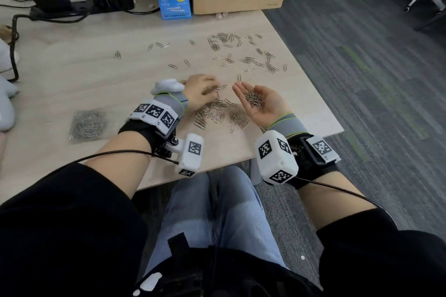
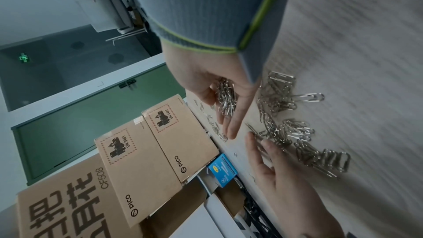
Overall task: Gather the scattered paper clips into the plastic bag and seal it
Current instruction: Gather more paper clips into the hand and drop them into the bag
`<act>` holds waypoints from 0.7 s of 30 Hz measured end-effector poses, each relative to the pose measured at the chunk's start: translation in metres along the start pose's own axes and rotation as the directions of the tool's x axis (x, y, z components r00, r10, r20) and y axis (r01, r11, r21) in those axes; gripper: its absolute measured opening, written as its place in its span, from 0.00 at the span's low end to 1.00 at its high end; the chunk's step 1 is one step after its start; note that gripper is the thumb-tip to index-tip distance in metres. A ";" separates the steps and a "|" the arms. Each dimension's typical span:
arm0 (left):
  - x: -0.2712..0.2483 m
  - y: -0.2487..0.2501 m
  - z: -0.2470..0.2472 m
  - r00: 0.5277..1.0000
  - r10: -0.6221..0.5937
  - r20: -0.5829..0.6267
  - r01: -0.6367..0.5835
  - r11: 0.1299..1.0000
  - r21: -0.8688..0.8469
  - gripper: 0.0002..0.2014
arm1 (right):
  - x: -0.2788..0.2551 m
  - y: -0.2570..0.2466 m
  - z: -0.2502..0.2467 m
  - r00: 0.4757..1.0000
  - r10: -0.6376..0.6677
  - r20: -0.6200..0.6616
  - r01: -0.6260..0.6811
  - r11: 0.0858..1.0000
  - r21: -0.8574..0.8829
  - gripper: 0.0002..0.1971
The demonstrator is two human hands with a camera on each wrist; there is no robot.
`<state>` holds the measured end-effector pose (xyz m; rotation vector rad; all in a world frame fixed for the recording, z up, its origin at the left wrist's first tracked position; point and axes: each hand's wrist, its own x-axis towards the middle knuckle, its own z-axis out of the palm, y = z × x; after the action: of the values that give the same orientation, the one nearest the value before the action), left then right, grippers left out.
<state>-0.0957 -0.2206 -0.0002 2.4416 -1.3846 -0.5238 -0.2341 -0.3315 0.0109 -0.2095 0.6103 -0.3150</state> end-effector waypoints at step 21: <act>-0.034 -0.008 0.009 0.998 0.056 -0.011 -0.056 0.992 -0.114 0.30 | -0.020 0.013 -0.011 1.000 0.008 0.021 -0.007 1.000 -0.013 0.14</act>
<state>-0.1101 -0.1881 -0.0059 2.3055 -1.3765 -0.5639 -0.2526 -0.3136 0.0089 -0.2230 0.5927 -0.3014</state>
